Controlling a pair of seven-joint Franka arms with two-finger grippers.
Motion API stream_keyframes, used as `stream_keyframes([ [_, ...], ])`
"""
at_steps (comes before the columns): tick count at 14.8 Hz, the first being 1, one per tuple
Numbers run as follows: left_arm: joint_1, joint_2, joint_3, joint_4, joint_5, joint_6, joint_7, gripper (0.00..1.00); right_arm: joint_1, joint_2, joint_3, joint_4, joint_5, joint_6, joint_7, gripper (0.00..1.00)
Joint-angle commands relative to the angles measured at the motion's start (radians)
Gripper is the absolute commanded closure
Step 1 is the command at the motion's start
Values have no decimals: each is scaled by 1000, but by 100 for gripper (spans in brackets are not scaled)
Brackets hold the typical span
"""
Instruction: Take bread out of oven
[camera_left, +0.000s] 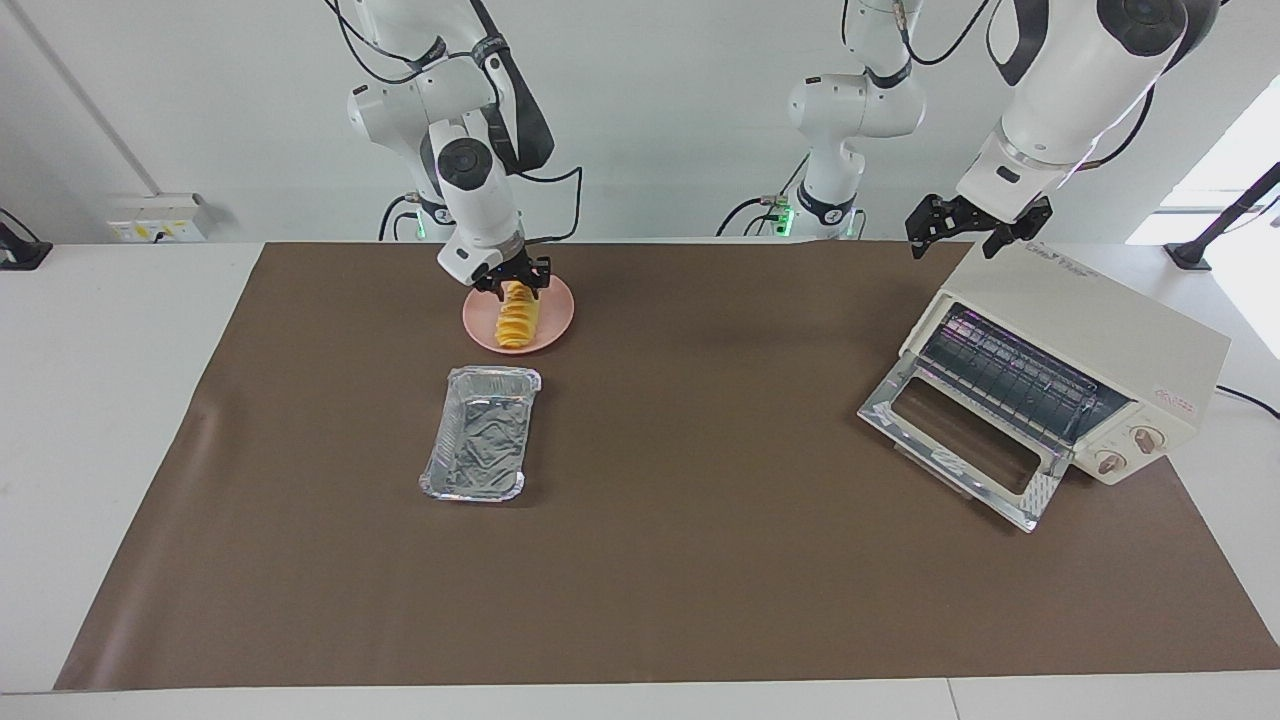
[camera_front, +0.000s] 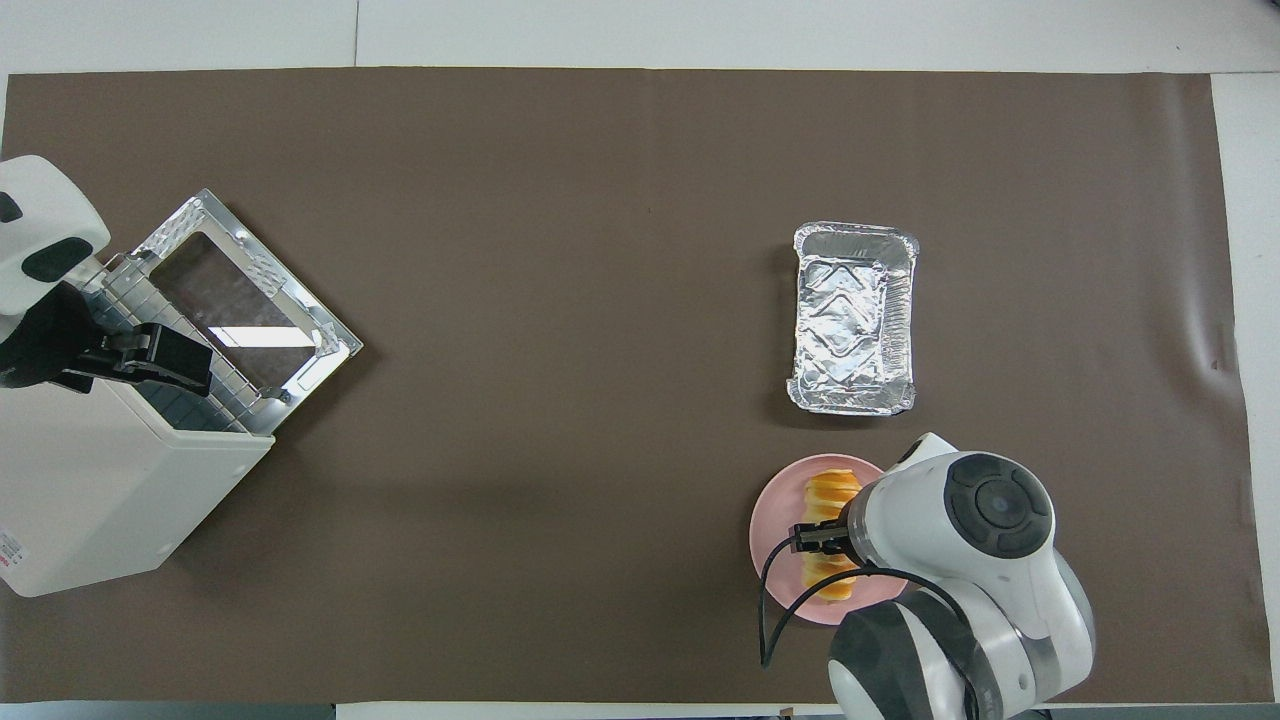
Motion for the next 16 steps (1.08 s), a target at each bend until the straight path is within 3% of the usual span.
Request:
stream_keyframes([
  [1,11,-9,-6,-2,16,3,4,0,-52,10,-4,169,-53,-165,-65,0],
  [4,11,-9,-6,-2,16,3,4,0,-152,8,-4,334,-68,-308,-167,0],
  [8,11,-9,-6,-3,16,3,4,0,-285,16,-4,476,-181,-376,-370,0],
  [13,11,-9,-6,-2,16,5,4,0,-410,26,-6,601,-185,-454,-385,0],
  [16,11,-9,-6,-2,16,3,4,0,-437,108,-7,737,-160,-540,-382,0],
])
